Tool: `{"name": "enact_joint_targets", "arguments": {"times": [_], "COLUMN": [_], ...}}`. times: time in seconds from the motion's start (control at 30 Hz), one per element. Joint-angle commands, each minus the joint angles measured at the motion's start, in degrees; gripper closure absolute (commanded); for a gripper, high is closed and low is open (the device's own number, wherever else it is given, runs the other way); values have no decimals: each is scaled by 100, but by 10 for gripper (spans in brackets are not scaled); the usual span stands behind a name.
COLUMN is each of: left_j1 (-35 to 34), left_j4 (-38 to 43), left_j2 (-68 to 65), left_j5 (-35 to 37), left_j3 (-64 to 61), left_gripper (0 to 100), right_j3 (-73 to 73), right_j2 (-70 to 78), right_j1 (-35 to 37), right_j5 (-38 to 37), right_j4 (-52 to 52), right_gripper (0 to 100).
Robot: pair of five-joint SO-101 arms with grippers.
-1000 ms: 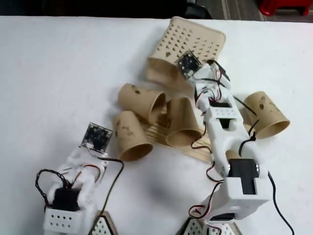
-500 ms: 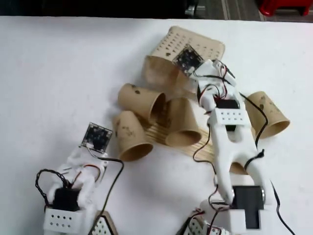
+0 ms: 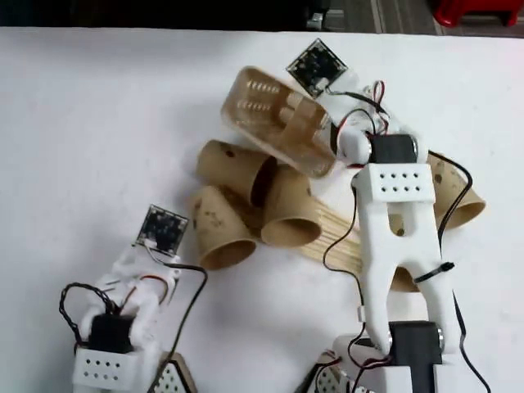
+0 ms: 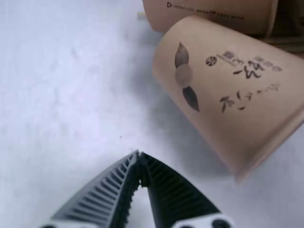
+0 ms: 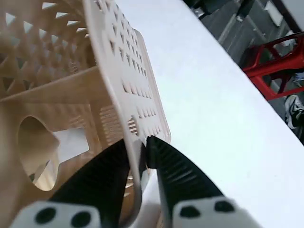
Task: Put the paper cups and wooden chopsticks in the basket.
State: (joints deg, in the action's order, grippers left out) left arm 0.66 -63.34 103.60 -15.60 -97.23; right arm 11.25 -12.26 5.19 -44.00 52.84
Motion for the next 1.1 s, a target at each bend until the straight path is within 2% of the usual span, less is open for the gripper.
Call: {"name": "enact_joint_targets", "arguments": {"times": [0.0, 0.27, 0.53, 0.67, 0.8, 1.07], "left_j1": [-31, -31, -31, -31, -31, -31], "left_j4": [53, 53, 53, 53, 53, 62], "left_j2": [57, 57, 57, 57, 57, 57], "left_j5": [0, 0, 0, 0, 0, 0], "left_j3": [26, 26, 26, 26, 26, 26], "left_gripper": [976, 976, 976, 976, 976, 976], "right_j3": [-809, -1521, -1556, -1530, -1556, -1714], "right_j2": [-303, -303, -295, -286, -189, -532], "right_j1": [224, 312, 22, -295, -673, -848], "right_j5": [26, 26, 62, 158, 712, 800], "right_j4": [884, 2193, 2431, 2273, 2018, 2149], "right_gripper": [980, 979, 971, 853, 754, 733]}}
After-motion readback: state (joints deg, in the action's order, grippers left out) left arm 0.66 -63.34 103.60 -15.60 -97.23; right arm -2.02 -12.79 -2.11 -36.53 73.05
